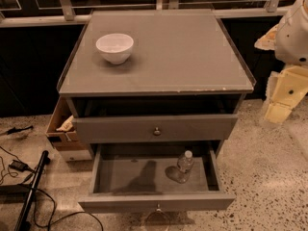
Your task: Pick water bottle from middle drawer and place on counter
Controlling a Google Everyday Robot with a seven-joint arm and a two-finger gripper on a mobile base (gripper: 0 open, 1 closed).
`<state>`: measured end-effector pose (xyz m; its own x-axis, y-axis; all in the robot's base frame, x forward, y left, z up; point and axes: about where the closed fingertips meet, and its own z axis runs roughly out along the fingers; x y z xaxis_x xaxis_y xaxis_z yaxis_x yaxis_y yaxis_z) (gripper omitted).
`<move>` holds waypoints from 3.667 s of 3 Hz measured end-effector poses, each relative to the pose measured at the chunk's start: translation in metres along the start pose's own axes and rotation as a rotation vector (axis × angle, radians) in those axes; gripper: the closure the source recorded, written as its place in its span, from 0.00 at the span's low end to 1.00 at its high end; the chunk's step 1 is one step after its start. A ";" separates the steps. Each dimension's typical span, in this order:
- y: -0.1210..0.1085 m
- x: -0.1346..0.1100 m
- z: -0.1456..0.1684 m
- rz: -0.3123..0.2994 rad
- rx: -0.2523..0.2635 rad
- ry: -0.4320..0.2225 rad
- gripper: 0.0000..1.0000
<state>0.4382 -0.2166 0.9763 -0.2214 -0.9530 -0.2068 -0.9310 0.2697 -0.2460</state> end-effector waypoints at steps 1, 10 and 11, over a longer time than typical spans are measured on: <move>0.000 0.000 0.000 0.000 0.000 0.000 0.00; 0.027 0.103 0.351 0.309 0.030 -0.286 1.00; 0.030 0.104 0.363 0.317 0.017 -0.290 1.00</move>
Offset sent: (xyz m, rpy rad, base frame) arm 0.0000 0.0000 0.0000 0.0000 0.0000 0.0000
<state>0.4928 -0.2573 0.6037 -0.4030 -0.7451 -0.5314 -0.8246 0.5475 -0.1423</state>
